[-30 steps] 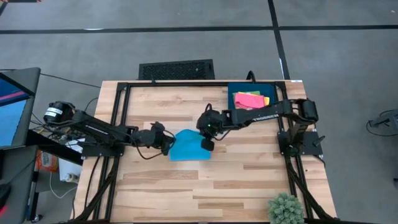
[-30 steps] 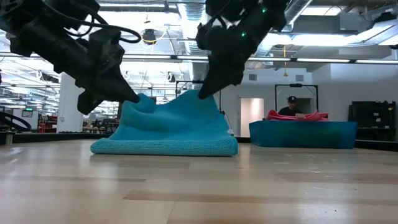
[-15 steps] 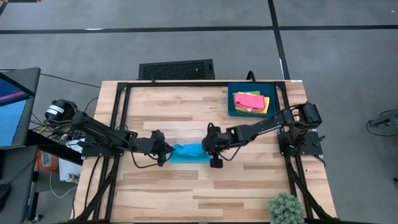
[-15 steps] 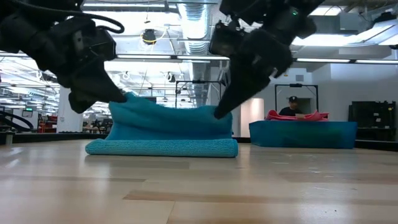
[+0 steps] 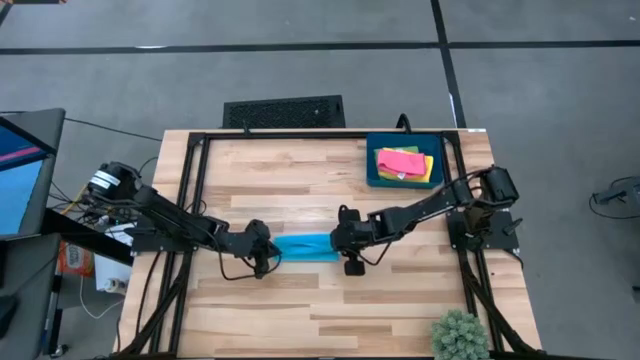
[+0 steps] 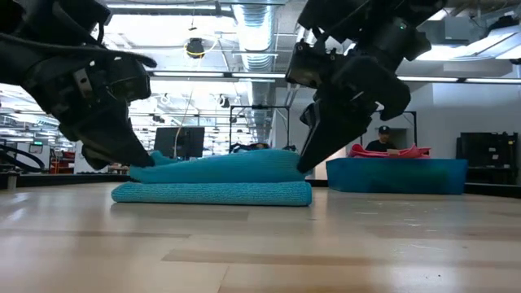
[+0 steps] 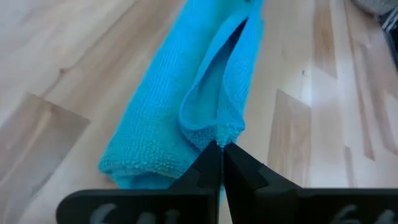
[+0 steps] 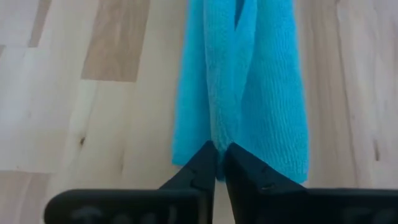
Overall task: Fold microfiber towels
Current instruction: Fold the light blue microfiber towel
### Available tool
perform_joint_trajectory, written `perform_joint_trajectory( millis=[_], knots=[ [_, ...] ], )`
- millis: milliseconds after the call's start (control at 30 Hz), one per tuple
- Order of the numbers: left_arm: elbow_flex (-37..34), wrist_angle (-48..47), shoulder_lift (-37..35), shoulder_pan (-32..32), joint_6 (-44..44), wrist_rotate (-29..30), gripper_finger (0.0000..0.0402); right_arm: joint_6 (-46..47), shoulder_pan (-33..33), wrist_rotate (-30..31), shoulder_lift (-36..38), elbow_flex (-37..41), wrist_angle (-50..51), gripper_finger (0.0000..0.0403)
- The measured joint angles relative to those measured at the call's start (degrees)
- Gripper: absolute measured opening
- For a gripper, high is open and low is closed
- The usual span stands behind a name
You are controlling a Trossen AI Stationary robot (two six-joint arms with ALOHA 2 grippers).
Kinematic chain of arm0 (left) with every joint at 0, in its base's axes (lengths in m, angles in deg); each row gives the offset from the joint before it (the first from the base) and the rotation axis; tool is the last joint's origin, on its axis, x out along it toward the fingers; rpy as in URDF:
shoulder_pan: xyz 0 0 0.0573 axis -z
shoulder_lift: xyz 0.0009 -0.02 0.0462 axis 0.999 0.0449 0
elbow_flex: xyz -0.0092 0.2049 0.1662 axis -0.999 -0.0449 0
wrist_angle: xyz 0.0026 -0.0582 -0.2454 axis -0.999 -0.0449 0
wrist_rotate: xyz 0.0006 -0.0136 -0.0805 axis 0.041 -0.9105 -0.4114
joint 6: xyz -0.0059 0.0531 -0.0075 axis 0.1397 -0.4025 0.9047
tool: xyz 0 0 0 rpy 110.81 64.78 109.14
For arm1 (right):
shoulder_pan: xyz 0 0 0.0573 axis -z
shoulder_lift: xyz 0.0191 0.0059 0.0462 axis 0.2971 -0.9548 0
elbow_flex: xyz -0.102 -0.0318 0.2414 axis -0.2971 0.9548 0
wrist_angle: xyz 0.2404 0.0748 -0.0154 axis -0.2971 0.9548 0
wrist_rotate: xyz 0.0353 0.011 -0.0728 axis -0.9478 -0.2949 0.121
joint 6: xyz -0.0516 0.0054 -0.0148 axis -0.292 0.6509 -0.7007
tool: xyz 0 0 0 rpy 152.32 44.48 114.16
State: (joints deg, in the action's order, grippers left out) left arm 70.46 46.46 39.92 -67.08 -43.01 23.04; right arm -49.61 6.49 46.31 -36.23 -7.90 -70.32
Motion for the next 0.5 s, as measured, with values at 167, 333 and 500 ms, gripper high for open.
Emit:
perform_joint_trajectory(
  millis=[167, 333, 500],
  knots=[
    [0.0, 1.7, 2.7, 0.0, 1.3, -1.0, 0.0000, 0.0, -0.5, -0.3, 0.0, 0.0, -0.1, 0.0066],
    [0.0, 1.3, 2.8, 0.0, 1.2, -3.2, 0.0000, 1.6, -0.3, -3.7, 1.5, 0.0, -0.1, 0.0097],
    [0.0, 1.2, 2.8, 0.0, 1.1, -5.3, 0.0000, 2.1, -0.4, -5.5, 5.2, 0.0, -1.3, 0.0129]
  ],
)
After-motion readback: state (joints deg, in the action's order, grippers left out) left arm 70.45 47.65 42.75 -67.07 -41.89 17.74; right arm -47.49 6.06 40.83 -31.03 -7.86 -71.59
